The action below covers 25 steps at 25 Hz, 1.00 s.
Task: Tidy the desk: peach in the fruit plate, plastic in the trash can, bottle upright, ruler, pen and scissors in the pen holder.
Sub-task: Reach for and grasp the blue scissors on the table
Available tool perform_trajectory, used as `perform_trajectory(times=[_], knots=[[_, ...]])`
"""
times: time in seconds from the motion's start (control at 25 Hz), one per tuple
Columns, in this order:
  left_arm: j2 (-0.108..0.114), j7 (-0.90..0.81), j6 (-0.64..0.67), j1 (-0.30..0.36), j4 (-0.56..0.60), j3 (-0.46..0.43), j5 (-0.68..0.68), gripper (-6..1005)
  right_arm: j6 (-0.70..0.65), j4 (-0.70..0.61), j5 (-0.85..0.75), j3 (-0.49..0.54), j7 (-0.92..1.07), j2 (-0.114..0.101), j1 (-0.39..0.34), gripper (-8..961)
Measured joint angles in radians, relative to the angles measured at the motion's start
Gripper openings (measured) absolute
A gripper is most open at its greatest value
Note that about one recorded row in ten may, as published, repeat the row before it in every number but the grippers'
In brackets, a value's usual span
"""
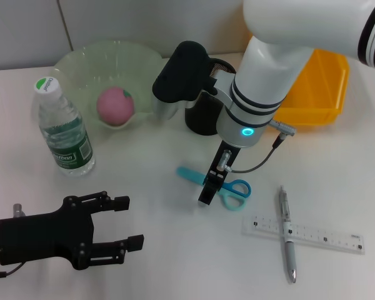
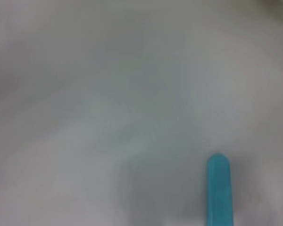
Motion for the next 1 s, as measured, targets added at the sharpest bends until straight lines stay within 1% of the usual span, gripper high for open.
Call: perform_trajectory(times=[1.0], knots=[[0.002, 0.000, -0.003, 0.000, 0.000, 0.000, 0.000, 800, -0.010, 0.000, -0.003, -0.008, -0.001, 0.000, 0.004, 774]])
